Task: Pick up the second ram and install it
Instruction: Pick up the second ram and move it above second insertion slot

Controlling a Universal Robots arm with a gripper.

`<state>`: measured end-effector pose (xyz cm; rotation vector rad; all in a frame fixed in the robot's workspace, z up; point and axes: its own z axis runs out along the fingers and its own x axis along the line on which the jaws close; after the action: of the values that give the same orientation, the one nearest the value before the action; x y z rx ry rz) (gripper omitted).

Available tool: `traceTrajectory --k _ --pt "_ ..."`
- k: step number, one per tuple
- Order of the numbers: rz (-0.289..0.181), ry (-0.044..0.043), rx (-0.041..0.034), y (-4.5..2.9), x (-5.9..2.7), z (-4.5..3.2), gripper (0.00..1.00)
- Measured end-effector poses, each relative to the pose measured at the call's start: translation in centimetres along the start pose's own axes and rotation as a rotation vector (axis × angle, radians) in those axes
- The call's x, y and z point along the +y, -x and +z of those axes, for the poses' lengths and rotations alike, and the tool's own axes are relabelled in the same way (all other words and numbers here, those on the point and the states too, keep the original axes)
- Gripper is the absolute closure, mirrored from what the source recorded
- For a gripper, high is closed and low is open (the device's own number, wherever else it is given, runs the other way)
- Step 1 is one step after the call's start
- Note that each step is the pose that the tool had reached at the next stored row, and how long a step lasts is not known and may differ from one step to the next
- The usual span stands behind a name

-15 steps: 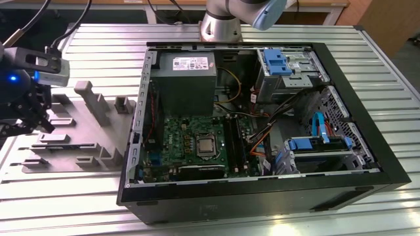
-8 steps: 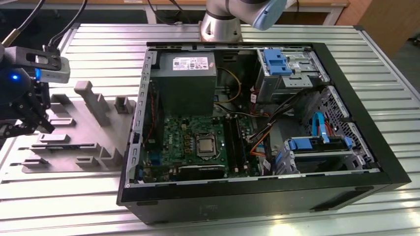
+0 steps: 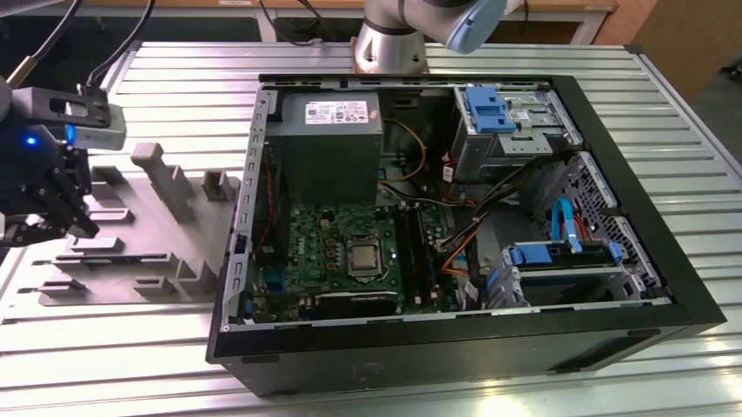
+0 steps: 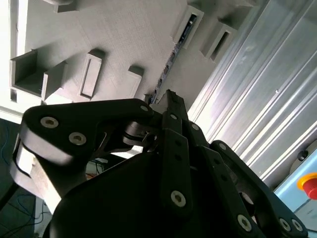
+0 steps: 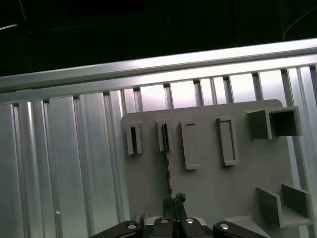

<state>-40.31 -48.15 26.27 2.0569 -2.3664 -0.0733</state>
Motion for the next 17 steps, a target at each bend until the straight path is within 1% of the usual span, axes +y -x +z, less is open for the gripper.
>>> traceTrajectory --k 7,11,15,17 --pt "-0.048 -0.0029 0.0009 -0.08 0.12 0.76 0.89" --pt "-0.055 -0.0039 0.0008 -0.26 0.55 1.28 0.89" --pt "-0.061 -0.004 0.0007 -0.36 1.05 1.99 0.89" --pt "-0.064 -0.004 0.0008 -0.39 1.15 2.35 0.89"
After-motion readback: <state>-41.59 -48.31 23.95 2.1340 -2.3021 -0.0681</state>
